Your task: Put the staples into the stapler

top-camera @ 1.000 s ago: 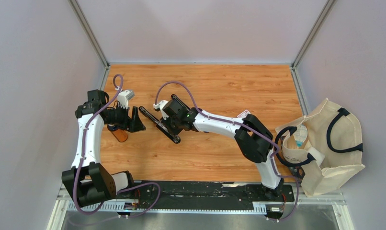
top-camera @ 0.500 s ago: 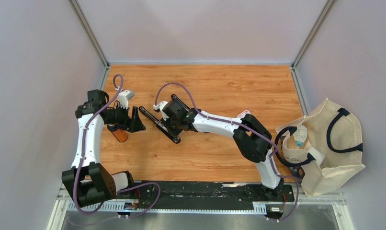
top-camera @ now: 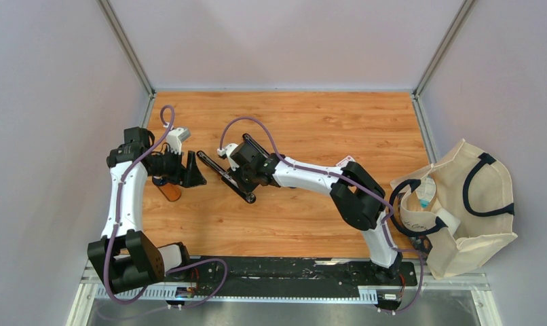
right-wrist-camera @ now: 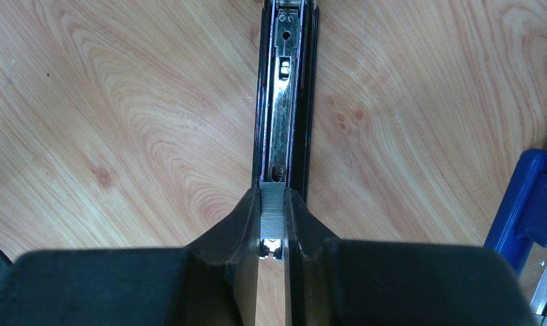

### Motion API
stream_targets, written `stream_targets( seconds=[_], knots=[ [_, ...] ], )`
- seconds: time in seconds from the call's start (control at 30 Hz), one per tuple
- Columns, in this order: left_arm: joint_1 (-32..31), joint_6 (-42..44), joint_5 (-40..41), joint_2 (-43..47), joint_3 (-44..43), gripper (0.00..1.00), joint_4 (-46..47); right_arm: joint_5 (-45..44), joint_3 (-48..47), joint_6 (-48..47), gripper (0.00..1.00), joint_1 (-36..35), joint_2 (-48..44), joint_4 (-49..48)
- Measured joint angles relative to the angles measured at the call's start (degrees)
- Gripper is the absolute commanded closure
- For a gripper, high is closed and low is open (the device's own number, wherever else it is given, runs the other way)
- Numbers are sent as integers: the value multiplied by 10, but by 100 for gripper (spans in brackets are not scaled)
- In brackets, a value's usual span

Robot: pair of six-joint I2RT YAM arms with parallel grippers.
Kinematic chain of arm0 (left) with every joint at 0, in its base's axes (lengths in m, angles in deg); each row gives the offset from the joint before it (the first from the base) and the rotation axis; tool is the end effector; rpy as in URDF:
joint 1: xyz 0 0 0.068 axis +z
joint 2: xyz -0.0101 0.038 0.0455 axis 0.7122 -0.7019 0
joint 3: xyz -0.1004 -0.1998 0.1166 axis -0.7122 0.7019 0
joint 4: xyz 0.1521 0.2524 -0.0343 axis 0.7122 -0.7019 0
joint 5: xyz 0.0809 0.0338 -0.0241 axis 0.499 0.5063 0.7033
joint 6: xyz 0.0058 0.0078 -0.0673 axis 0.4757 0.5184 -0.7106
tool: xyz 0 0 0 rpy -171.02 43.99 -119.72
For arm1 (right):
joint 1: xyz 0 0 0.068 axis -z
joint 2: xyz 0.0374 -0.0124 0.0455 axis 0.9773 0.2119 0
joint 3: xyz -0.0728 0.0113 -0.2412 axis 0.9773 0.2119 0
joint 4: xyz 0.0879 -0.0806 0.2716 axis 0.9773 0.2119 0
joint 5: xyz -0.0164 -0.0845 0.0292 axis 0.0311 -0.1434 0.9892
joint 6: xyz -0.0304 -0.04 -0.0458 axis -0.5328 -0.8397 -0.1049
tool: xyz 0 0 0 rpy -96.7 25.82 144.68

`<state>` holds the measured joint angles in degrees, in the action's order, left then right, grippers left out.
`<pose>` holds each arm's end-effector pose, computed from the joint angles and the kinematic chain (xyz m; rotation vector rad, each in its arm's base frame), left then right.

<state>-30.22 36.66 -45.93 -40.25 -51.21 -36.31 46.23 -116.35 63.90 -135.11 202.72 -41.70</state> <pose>0.2592 0.0308 0.2542 0.4011 2.4232 -0.7910 0.2639 0.4152 0.1429 -1.1294 2.3057 0.4850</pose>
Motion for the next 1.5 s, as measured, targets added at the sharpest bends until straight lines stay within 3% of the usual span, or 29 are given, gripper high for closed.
stream_targets(
  seconds=[1.07, 1.23, 1.5],
  knots=[
    [0, 0, 0, 0, 0, 18, 0, -63, 0, 2, 81, -16, 3, 1],
    [0, 0, 0, 0, 0, 18, 0, -68, 0, 1, 77, -18, 7, 0],
    [0, 0, 0, 0, 0, 18, 0, -68, -1, -1, 62, -18, 8, 2]
  ],
)
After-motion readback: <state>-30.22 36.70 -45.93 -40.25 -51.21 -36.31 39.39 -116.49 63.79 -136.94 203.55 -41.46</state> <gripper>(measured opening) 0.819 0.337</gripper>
